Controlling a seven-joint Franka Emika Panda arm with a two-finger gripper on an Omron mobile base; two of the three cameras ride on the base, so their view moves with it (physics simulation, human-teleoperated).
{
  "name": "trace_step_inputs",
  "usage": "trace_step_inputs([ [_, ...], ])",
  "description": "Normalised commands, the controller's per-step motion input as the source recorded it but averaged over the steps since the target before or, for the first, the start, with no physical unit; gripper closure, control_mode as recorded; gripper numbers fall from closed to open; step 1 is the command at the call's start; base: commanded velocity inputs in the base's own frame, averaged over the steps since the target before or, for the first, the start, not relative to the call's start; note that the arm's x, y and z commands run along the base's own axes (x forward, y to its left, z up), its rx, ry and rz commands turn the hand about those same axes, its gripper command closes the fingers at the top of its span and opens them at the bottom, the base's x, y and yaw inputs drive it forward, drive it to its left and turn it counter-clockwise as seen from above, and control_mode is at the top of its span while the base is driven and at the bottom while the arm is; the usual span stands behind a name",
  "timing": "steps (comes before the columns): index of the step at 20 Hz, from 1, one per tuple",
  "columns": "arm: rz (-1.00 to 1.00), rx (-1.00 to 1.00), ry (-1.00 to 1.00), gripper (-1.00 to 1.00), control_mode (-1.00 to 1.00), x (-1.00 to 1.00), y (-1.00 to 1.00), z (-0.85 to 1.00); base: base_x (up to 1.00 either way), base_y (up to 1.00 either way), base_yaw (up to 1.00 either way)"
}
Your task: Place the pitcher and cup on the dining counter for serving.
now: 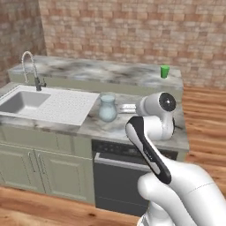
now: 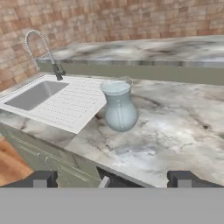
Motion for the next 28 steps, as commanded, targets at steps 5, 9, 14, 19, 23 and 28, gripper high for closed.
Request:
trace_step_inputs([
  [5, 0.0, 0.0, 0.0, -1.0, 1.0, 0.0, 0.0, 0.0, -0.08, 0.84, -0.14],
  [9, 0.0, 0.0, 0.0, -1.0, 1.0, 0.0, 0.0, 0.0, 0.04, 0.77, -0.28],
  [14, 0.0, 0.0, 0.0, -1.0, 1.0, 0.0, 0.0, 0.0, 0.03, 0.27, -0.29],
  [19, 0.0, 0.0, 0.0, -1.0, 1.0, 0.0, 0.0, 0.0, 0.0, -0.08, -0.03],
  [23, 0.0, 0.0, 0.01, -1.0, -1.0, 0.0, -0.06, 0.0, 0.0, -0.06, 0.0],
  [28, 0.02, 0.03, 0.09, -1.0, -1.0, 0.0, -0.56, 0.0, 0.0, 0.0, 0.0],
])
